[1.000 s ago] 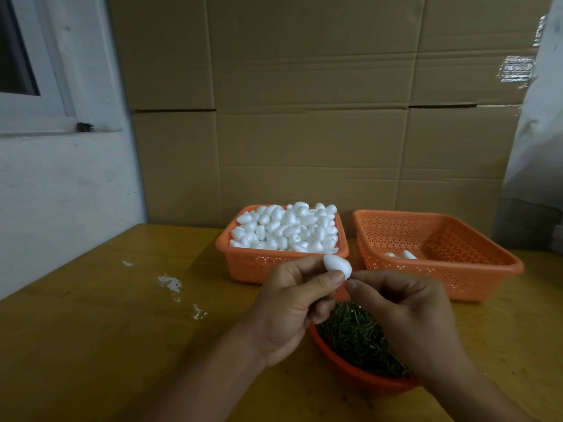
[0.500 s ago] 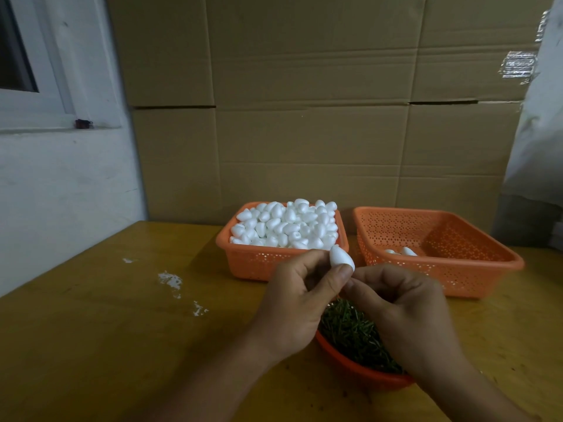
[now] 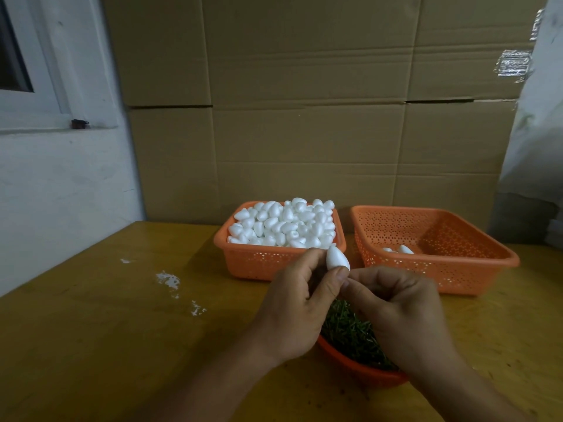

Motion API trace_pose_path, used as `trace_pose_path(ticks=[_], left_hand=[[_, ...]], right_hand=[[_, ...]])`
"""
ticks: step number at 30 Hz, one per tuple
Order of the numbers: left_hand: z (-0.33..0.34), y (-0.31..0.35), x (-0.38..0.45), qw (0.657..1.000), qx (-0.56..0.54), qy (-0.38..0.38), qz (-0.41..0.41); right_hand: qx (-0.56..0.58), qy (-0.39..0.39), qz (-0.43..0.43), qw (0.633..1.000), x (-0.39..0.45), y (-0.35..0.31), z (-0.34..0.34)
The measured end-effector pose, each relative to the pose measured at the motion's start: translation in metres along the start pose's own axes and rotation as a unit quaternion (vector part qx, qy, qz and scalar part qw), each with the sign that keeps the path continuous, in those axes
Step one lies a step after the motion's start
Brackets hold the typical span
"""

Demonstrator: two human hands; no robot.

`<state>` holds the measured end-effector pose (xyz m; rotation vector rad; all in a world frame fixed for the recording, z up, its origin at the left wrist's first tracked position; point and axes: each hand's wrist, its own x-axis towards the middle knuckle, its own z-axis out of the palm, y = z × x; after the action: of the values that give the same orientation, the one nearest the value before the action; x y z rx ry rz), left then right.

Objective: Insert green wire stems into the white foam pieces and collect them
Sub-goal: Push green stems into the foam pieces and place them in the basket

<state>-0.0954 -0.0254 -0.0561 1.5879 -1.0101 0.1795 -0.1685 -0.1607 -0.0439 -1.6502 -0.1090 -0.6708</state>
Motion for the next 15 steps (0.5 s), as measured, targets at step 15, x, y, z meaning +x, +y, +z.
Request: trace_pose_path(ticks=[15], left_hand=[[0.002,-0.003,-0.003,0.999,-0.025,-0.010,-0.046]], right_hand=[[-0.051,0.058,0.020,0.997,0.017,-0.004,-0.017]])
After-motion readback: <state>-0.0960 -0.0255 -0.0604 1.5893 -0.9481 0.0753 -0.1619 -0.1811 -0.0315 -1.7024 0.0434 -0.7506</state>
